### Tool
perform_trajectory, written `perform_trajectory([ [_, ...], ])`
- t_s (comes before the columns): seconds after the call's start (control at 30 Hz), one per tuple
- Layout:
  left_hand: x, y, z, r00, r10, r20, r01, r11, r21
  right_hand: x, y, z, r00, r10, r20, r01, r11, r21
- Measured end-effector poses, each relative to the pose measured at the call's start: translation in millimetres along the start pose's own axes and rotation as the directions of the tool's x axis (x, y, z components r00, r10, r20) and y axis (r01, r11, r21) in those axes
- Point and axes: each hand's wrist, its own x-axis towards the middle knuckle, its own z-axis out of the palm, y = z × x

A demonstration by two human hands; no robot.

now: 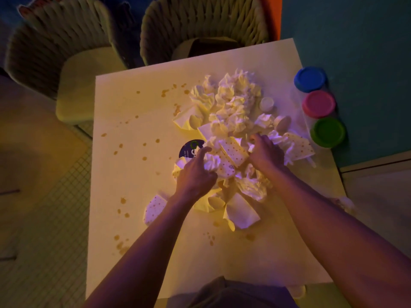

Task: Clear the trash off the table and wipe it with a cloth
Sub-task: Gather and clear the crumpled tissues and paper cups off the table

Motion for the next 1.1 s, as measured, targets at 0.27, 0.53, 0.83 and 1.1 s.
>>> perform_trajectory([
  [0.27, 16, -2, 28, 0.999, -0.042, -0.017, 0.045, 0.964, 0.261, -16, -10, -25, 0.99, 0.081, -0.116, -0.052, 0.971, 0.234],
  [0.53, 17, 3, 25, 0.995, 0.072, -0.064, -0.052, 0.962, 0.269, -58, 7, -35, 0.982, 0.173, -0.076, -0.136, 0.929, 0.345],
  [0.83, -12, 5, 4, 0.972, 0.153, -0.18, -0.132, 0.984, 0.123, -89, 29, -7, 0.971, 0.233, -0.046, -0.214, 0.942, 0.257],
  [1.1, -44, 5, 4, 0.958, 0.216, -0.189, -0.199, 0.974, 0.105, -91, 48, 17, 0.97, 0.188, 0.154, -0.207, 0.972, 0.112],
])
